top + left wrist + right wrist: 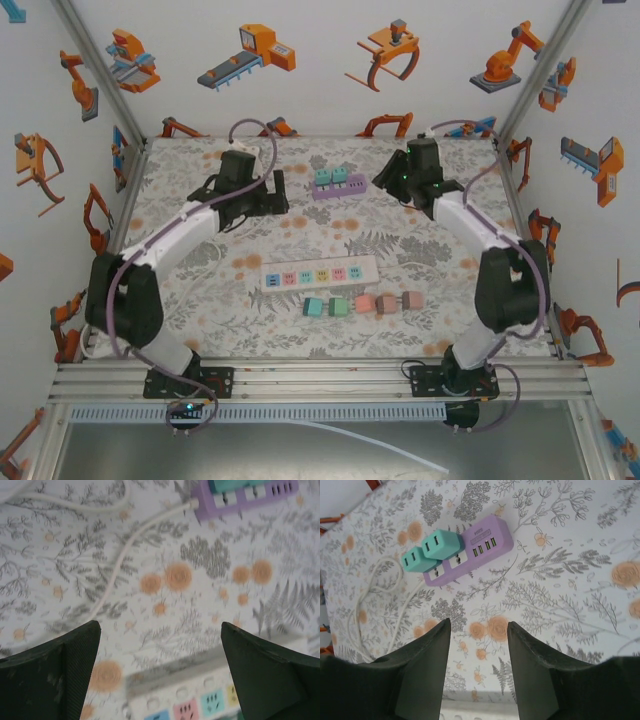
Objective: Pull the plug off the socket
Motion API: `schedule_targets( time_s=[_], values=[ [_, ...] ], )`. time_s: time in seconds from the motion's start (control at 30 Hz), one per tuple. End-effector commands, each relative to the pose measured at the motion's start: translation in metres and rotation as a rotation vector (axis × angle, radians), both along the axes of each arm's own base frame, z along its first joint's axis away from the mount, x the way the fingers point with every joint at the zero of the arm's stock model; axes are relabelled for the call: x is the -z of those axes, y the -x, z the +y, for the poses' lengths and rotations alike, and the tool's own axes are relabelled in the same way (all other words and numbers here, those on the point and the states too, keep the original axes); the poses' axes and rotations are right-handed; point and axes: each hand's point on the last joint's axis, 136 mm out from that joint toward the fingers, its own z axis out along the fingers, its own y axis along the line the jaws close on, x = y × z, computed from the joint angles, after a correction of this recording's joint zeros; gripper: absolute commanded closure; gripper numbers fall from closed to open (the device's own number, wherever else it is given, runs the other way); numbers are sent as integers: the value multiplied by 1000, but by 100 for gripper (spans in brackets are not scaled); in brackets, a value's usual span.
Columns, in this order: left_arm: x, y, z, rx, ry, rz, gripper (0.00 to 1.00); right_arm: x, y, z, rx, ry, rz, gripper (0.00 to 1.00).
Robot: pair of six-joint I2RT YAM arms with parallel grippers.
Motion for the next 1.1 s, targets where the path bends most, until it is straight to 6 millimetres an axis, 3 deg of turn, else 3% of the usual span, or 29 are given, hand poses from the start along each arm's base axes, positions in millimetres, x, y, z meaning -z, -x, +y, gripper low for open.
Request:
schedule_targets(
  time_s=[0.0, 0.2, 0.43, 0.8, 1.07],
  values=[
    [-9, -47, -19, -54, 160, -24, 2, 6, -29, 13, -113, -23, 10, 52],
    [7, -110, -37, -92, 192, -28, 8, 46, -84, 13, -154, -38, 51, 53],
    [43, -144, -49, -106, 238, 7, 21, 88, -111, 20, -211, -44, 93, 54],
    [104, -152, -70, -60, 268, 137, 38, 130, -115, 34, -265, -101, 167, 65],
    [128, -138, -85, 4, 309, 234, 47, 142, -96, 45, -289, -169, 207, 70]
  ],
)
